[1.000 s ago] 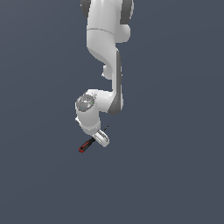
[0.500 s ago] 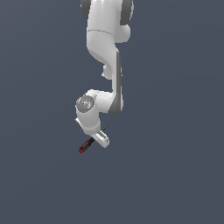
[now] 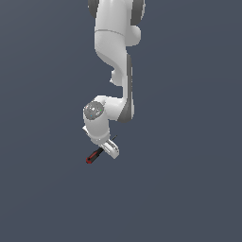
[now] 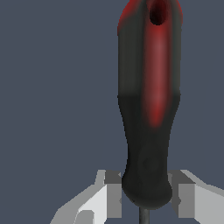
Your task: Pick up the object and move it to a goal position.
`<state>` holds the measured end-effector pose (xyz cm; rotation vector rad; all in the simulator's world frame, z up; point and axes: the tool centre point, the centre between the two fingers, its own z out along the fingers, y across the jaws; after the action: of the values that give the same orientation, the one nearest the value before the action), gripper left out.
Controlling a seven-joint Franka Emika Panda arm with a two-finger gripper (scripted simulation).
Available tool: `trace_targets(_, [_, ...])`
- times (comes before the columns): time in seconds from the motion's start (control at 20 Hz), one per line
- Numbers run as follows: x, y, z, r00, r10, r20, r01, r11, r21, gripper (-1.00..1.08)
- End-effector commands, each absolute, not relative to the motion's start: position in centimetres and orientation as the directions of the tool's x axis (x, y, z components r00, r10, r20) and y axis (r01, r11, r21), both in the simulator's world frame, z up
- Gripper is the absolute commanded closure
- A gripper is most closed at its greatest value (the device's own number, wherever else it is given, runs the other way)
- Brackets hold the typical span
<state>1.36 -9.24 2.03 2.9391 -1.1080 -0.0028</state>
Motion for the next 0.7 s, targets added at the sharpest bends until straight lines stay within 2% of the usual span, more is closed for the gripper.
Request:
trace_targets(0.0, [1.2, -8.6, 2.7, 0.752, -0.660, 0.000, -0.660, -0.752, 0.000, 1.08])
trace_targets(0.65, [-2.1, -1.2, 10.3, 0.752, -0.660, -0.001, -0.660, -0.752, -0.001, 1.08])
